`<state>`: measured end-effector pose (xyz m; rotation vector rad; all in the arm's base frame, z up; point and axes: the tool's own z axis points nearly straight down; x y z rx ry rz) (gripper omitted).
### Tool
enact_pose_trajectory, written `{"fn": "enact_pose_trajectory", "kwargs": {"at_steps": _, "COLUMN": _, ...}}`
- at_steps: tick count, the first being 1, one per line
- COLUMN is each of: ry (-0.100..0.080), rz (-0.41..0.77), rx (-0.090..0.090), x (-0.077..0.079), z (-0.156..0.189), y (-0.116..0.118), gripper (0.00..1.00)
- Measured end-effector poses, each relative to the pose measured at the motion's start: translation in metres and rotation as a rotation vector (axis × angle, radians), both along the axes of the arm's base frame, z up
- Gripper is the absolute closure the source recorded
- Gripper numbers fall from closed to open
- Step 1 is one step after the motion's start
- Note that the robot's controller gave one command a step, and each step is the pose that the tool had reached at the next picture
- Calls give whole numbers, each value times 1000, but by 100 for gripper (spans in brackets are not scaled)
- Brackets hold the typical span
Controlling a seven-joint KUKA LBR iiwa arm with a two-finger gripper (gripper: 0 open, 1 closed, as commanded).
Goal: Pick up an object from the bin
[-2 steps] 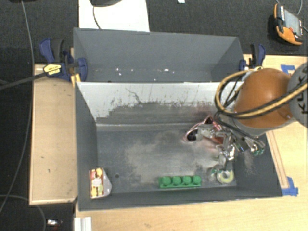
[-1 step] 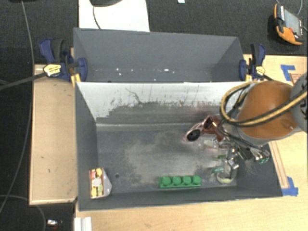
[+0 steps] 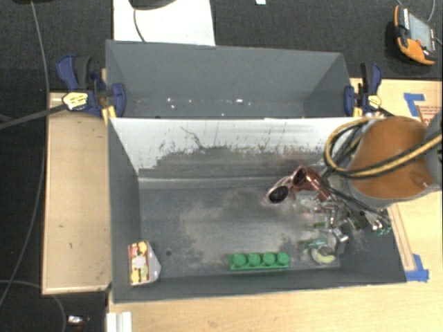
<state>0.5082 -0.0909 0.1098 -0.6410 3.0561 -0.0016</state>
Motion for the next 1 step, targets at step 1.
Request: {"fn": "enact_pose_trajectory", "kwargs": {"at_steps": 1, "ry": 3, "rz": 350, "rx": -6, "x": -22, "z": -27, "y": -17, "gripper": 0}}
